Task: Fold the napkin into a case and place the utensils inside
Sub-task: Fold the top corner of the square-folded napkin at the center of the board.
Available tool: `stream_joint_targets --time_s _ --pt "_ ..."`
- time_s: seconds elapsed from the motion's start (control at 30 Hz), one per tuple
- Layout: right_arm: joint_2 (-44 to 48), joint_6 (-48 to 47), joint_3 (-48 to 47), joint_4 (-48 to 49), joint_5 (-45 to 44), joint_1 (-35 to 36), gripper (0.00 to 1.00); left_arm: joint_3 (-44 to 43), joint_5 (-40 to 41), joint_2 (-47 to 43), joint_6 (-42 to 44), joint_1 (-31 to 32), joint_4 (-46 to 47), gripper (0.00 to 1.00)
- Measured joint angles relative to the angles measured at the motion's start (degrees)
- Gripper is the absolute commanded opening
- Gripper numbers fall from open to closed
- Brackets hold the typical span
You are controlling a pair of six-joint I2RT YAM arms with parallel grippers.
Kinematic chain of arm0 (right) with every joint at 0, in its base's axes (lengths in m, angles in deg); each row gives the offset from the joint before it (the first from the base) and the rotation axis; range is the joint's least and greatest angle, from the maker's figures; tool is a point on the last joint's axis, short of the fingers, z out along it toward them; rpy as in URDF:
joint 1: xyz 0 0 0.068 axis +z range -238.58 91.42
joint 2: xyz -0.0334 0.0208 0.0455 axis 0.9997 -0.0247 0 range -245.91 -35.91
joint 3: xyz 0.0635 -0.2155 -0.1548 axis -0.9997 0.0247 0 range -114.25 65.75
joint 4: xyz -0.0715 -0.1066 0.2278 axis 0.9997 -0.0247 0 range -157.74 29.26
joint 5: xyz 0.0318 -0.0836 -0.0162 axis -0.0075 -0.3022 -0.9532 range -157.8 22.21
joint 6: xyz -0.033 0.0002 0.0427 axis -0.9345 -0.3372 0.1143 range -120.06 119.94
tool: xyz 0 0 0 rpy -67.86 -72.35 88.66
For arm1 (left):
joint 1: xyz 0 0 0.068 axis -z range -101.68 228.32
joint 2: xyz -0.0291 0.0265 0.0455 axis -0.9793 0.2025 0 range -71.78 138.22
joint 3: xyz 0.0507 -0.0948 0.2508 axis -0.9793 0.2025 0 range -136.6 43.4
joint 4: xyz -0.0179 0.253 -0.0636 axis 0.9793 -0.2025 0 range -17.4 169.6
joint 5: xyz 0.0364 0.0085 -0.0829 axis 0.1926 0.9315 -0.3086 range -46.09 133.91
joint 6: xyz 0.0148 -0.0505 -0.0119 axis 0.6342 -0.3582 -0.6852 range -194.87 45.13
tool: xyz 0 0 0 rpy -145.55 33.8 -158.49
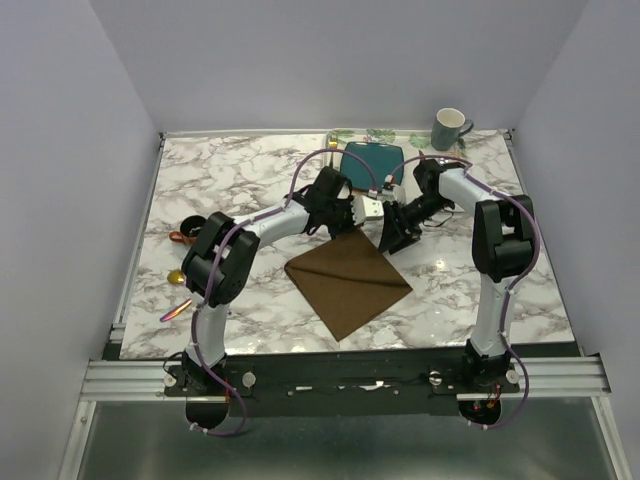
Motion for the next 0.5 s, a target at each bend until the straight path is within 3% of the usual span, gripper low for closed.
stream_joint_targets --time_s 0.5 --pt "0.87 -0.79 2.43 -1.01 -0.20 -0.02 0.68 -1.11 0.09 2.84 0.63 -0.11 -0.50 0.00"
